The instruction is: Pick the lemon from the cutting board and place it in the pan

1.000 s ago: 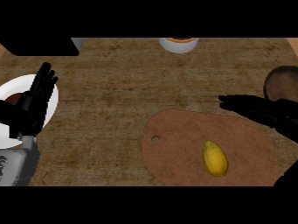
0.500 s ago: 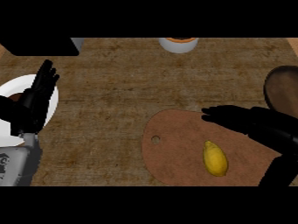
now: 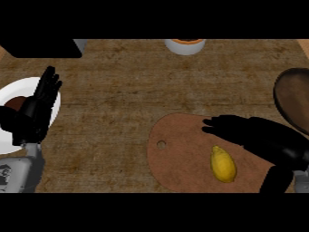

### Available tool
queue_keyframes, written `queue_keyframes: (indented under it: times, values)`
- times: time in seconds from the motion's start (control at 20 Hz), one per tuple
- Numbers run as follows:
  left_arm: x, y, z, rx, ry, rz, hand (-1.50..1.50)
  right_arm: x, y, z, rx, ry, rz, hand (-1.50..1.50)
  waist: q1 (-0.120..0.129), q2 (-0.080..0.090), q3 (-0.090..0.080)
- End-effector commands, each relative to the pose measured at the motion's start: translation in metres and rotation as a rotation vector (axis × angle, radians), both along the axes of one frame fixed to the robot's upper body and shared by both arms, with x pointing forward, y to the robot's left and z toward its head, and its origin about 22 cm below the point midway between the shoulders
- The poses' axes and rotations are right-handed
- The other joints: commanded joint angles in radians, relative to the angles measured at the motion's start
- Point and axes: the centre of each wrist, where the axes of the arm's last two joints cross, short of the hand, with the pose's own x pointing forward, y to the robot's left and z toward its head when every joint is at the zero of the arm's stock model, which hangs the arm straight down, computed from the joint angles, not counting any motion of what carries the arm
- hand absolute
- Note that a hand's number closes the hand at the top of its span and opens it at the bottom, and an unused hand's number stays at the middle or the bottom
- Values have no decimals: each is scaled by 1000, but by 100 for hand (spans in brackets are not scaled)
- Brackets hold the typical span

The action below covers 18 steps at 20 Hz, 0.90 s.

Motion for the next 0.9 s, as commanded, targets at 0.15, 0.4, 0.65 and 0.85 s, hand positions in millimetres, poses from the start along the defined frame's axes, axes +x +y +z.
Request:
queue_keyframes:
  times: [0.15, 0.4, 0.65, 0.85]
  values:
    - [7, -1, -4, 0, 17, -1, 0, -25, 19, -10, -137, -61, 11, -150, -6, -1, 0]
    - [2, 1, 16, 4, -18, 2, 0, -8, 22, -11, -191, -48, -2, -150, -1, -1, 0]
    - [4, -4, -16, 17, -25, -10, 0, 12, 28, -43, -197, -31, 9, -150, 0, 1, 0]
    - [12, -3, -9, 9, 7, 12, 0, 5, 41, -53, -229, -41, 22, -150, -1, 0, 0]
